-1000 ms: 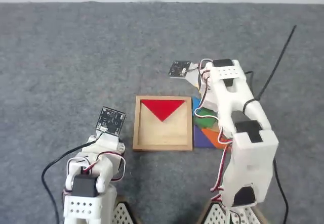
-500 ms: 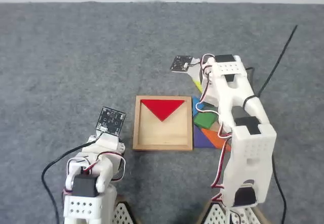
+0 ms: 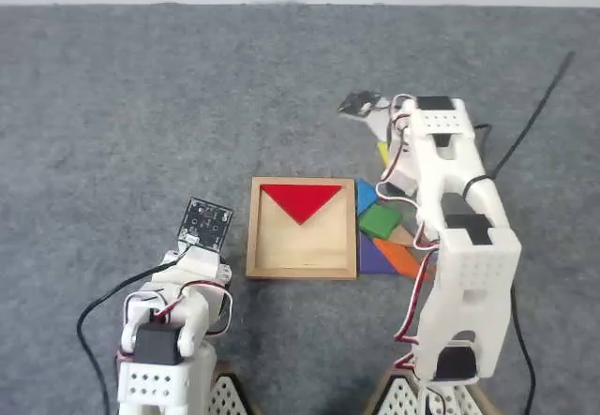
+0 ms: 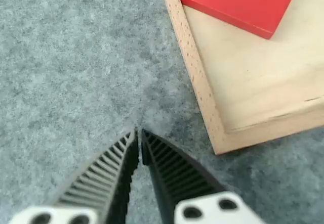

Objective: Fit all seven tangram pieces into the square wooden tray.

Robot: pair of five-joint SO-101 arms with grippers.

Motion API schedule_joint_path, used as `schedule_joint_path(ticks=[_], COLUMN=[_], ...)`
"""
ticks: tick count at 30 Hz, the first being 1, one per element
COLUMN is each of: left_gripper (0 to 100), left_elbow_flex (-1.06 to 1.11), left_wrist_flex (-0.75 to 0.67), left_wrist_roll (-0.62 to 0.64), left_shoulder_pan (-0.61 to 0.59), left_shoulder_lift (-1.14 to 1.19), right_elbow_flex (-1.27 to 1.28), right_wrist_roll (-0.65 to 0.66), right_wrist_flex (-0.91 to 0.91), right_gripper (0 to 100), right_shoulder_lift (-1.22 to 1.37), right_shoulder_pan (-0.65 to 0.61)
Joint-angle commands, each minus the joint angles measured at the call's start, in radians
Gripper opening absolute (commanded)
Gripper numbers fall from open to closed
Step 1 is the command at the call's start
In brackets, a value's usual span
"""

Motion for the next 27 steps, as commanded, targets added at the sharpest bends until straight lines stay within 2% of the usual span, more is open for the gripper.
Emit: schedule_joint_path(ticks=[1, 7, 11, 15, 18, 23, 27], left_gripper=[1, 1, 1, 1, 1, 1, 1], left_elbow_flex=[-0.012, -0.012, -0.012, -0.012, -0.012, -0.012, -0.012], left_wrist_flex=[0.006, 0.006, 0.006, 0.006, 0.006, 0.006, 0.006], left_wrist_roll=[0.008, 0.008, 0.008, 0.008, 0.008, 0.008, 0.008], left_shoulder_pan=[-0.005, -0.005, -0.005, -0.005, -0.005, -0.005, -0.005], left_shoulder_lift=[-0.025, -0.025, -0.025, -0.025, -0.025, -0.025, -0.025], right_elbow_flex=[-0.091, -0.255, -0.267, -0.244, -0.198, -0.161, -0.163], right_wrist_roll=[-0.066, -0.164, -0.169, -0.201, -0.203, -0.204, -0.207], right_wrist_flex=[0.116, 0.384, 0.487, 0.478, 0.446, 0.363, 0.262], right_gripper=[22.6, 22.6, 22.6, 23.0, 23.5, 35.8, 43.0], right_shoulder_lift=[-0.012, -0.076, -0.193, -0.274, -0.271, -0.200, -0.131], right_shoulder_pan=[0.071, 0.071, 0.059, 0.058, 0.005, -0.059, -0.061])
